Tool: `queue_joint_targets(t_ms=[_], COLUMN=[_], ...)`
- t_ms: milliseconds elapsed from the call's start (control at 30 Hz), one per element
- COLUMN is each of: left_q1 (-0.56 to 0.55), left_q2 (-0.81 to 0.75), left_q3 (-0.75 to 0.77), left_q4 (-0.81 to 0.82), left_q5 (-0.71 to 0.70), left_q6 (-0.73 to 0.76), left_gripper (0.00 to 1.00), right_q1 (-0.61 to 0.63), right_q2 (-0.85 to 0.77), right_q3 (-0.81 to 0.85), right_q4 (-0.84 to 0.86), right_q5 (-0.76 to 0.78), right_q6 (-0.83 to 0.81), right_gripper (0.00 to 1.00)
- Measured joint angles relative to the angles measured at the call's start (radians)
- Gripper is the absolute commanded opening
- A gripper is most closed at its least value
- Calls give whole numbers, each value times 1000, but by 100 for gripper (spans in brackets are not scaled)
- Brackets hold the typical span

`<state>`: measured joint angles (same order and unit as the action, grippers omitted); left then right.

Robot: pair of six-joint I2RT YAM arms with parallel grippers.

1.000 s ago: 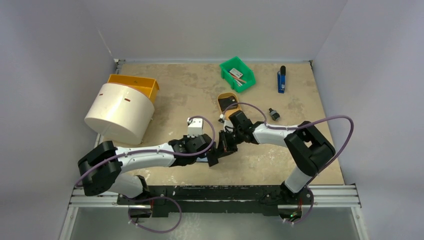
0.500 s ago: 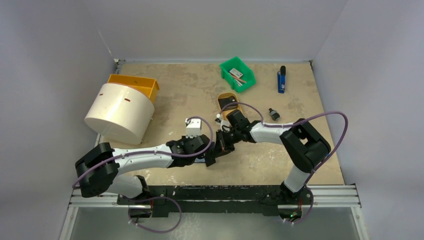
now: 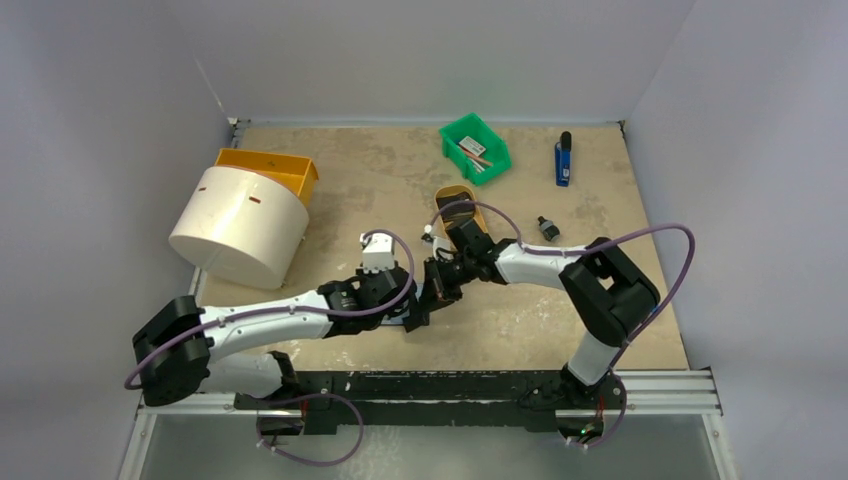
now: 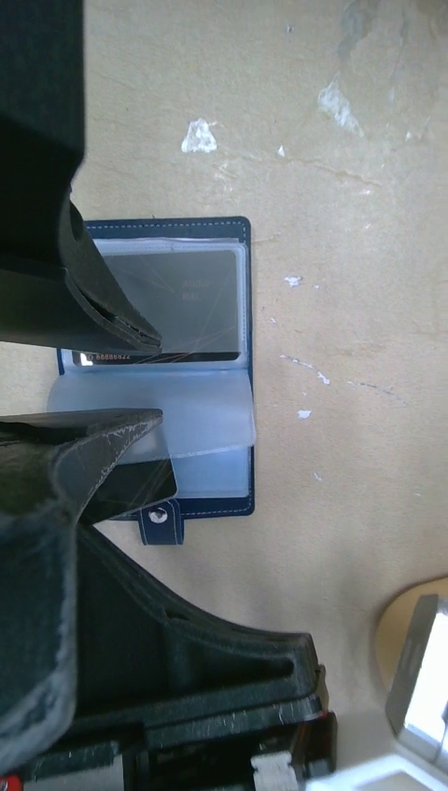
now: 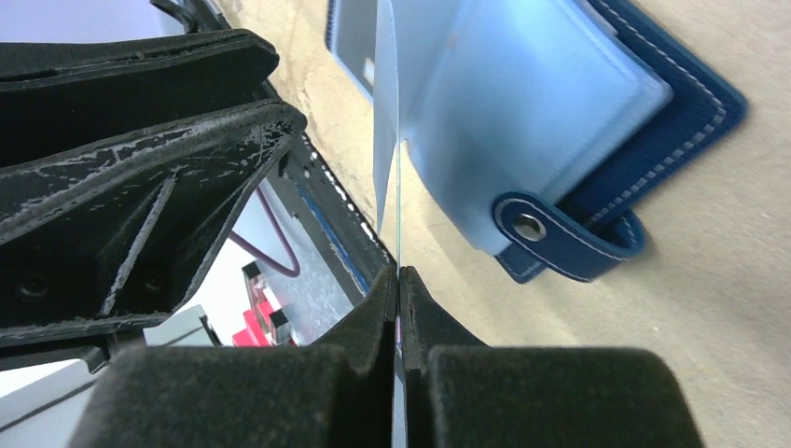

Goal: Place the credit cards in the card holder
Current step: Turn over the card slot in the card holder.

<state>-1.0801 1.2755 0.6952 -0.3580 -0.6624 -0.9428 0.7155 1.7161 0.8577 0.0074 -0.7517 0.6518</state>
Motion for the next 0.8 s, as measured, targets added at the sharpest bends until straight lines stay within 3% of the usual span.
queue_joint_targets(t_ms=[400,567,800], left_q1=[0,0,3], left_q2=[-149,-150,-91], left_q3=[-8,-41,-80], left_q4=[-78,-78,-47], left_q5=[-89,-96,-98], left_q6=[-50,-66,-70], left_gripper=[25,18,11], right_q1=[37,37,37], right_q2=[111,183,130], right_q3=[133,159,150], right_q4=[10,14,17], right_q5=[3,18,56], right_q6=[16,37,58], right_gripper=[0,0,0])
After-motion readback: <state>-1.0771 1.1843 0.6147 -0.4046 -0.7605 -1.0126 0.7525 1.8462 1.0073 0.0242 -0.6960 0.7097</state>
